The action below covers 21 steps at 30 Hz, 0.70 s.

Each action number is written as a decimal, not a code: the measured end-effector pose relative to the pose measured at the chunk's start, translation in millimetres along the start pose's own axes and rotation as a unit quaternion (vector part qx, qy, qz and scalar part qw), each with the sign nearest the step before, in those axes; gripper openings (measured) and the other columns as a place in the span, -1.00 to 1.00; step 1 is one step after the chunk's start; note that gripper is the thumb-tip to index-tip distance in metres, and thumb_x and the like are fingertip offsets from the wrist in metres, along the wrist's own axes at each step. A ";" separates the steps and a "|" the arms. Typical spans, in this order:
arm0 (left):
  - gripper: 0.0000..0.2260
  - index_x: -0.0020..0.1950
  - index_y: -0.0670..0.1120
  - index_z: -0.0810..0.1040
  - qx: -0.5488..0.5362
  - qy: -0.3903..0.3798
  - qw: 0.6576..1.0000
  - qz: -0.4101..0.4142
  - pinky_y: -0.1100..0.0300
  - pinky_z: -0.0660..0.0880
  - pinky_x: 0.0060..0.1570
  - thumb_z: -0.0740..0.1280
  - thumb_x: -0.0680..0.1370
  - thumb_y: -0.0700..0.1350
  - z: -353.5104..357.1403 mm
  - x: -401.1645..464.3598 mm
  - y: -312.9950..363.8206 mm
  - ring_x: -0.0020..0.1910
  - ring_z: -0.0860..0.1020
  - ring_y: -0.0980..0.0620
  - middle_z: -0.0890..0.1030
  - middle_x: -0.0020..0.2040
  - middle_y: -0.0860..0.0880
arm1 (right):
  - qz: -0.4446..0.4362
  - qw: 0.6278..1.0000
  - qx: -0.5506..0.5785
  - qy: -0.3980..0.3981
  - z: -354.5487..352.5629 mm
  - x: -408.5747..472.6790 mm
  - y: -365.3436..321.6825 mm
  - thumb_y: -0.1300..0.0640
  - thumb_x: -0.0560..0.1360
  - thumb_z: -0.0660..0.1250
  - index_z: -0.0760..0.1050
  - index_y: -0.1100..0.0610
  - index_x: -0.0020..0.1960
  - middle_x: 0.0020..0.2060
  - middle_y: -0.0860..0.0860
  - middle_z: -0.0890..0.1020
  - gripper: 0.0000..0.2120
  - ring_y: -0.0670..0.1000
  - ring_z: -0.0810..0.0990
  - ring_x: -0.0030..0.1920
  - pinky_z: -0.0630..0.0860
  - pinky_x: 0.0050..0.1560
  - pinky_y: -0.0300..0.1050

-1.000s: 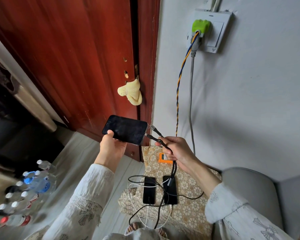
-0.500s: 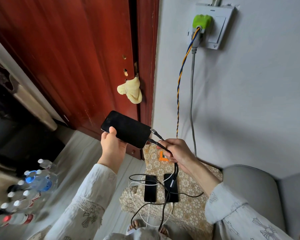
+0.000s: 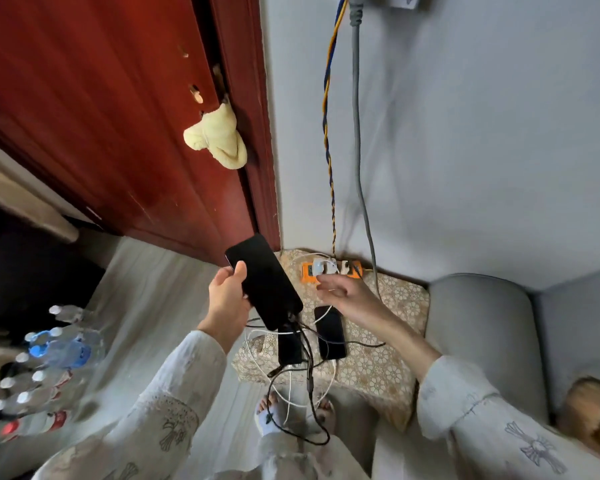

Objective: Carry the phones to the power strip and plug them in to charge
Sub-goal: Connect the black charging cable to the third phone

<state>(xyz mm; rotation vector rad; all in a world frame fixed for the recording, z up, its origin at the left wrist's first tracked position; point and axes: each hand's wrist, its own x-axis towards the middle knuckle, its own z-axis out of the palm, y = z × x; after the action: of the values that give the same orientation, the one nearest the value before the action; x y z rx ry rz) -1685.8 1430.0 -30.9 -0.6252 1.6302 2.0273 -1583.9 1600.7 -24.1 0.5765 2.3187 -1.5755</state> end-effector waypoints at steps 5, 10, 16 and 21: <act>-0.87 -0.16 -0.18 0.45 0.086 -0.035 0.994 -0.050 0.17 0.53 -0.27 0.22 0.57 -0.17 20.5 11.1 -56.6 -0.20 0.54 -0.03 0.53 -0.18 -0.10 | 0.013 0.998 -0.050 0.032 25.5 7.1 38.9 -0.01 0.47 0.32 0.40 0.09 0.30 0.18 0.04 0.53 -0.56 0.01 0.51 0.15 0.41 0.24 -0.04; -0.90 -0.14 -0.15 0.50 0.133 -0.079 0.982 -0.107 0.24 0.54 -0.42 0.25 0.55 -0.17 36.1 31.7 -105.0 -0.25 0.59 0.01 0.58 -0.22 -0.07 | 0.128 0.984 0.099 0.080 21.5 15.1 96.8 0.19 0.50 0.29 0.48 0.21 0.19 0.07 0.11 0.61 -0.72 0.04 0.57 0.09 0.47 0.16 -0.11; -0.90 -0.04 -0.17 0.50 0.165 -0.129 0.954 -0.213 0.16 0.53 -0.21 0.21 0.57 -0.19 44.5 45.0 -190.3 -0.16 0.57 0.01 0.58 -0.13 -0.07 | 0.241 0.947 0.201 0.068 27.9 7.3 198.1 0.21 0.51 0.26 0.54 0.12 0.12 -0.01 -0.01 0.61 -0.80 0.01 0.56 0.07 0.45 0.17 -0.03; -0.87 -0.09 -0.15 0.50 0.285 -0.166 0.901 -0.281 0.26 0.48 -0.28 0.18 0.59 -0.19 45.6 44.8 -243.5 -0.25 0.53 0.08 0.56 -0.22 -0.04 | 0.304 0.933 0.175 0.081 37.7 -15.5 258.9 0.29 0.49 0.22 0.58 0.09 -0.11 -0.24 0.00 0.59 -0.81 0.05 0.53 -0.10 0.43 -0.03 -0.08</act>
<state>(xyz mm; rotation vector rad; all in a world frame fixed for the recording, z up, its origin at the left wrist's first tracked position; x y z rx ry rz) -1575.4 1524.2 -236.6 -0.4286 1.5013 1.0963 -1447.8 1647.5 -243.1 1.3962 1.6910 -1.6542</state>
